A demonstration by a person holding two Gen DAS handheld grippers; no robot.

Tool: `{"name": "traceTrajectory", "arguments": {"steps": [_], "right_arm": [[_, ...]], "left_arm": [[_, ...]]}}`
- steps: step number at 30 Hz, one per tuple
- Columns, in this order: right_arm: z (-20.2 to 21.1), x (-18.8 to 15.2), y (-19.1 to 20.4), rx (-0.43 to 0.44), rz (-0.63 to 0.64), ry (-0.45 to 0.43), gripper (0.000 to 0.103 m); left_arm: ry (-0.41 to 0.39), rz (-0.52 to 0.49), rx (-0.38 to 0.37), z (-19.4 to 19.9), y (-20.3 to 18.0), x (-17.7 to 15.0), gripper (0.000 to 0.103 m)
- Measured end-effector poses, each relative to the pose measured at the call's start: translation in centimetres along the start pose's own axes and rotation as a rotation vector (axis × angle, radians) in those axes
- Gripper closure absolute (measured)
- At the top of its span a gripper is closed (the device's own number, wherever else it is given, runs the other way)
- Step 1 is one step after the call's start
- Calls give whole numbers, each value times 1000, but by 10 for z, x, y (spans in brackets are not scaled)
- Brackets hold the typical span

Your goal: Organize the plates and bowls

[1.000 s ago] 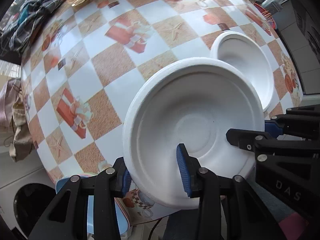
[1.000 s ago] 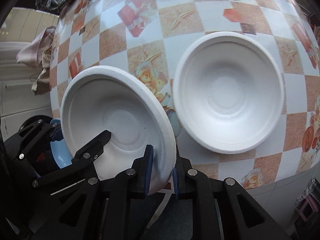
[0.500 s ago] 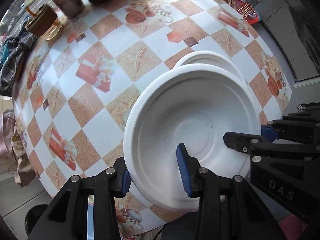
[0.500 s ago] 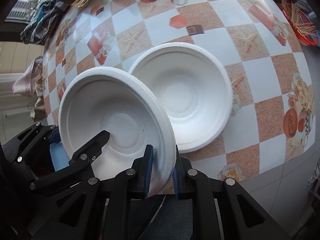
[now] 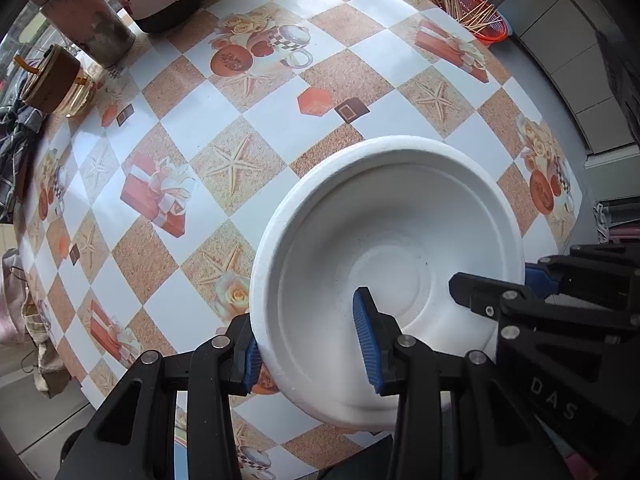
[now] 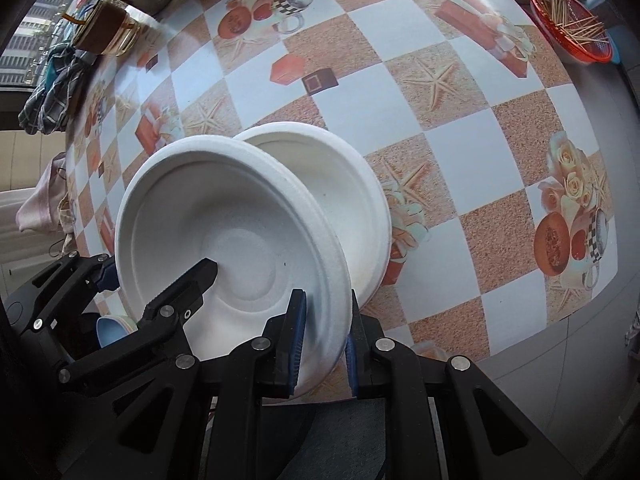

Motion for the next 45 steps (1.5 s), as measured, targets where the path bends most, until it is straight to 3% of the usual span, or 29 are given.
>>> {"name": "traceTrajectory", "arguments": {"steps": [5,7,9,10,11,19,23,32,33,34,35,40,45], "right_arm": [[-2,12,-5,-18,-6,-21,83],[0,16,-7,-29,-11,-35,83],[1,19,-10,-43,-11,-44,66],[3,20,-12,-48,-12,-53,34],[5,20,-13,-51,-14,-66,17],[-2,8,-24,-114,-37,-48,17],[-4,-1,-26,-151,-47,-52,17],[-15,-13,-20,-135,-29,-38,17],[-15,-12,-18,-129,-21,-45,16],[-15,-12,-16,-125,-20,-57,4],[-14,-12,-13,-113,-21,-73,0],[-5,-7,-11,-112,-13,-96,0],[-7,-6,-23,-108,-40,-89,0]], "left_arm": [[9,-1,19,-6,0,6,54],[7,3,27,-5,3,4,39],[-2,14,31,-2,7,0,31],[-3,19,34,-1,10,-2,30],[-2,25,37,0,13,-5,28],[56,174,37,-4,37,-29,21],[97,192,21,-8,35,-41,21],[100,222,2,-5,41,-50,21],[100,234,-9,-5,43,-52,21],[99,247,-17,-5,45,-53,21],[101,256,-17,-5,47,-54,20],[109,329,-56,-9,59,-59,10],[95,329,-43,-8,62,-58,9]]}}
Point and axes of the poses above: each gripper's, at about its wrist camera, not at the fingertips, and z roughly against the way its jaws point, y to its left, x to its top, the point moved 4 cm from there along -z, roughly the way its jaws point, and after that the axes turned 9 degrees about -y, right-handed, at the moved point
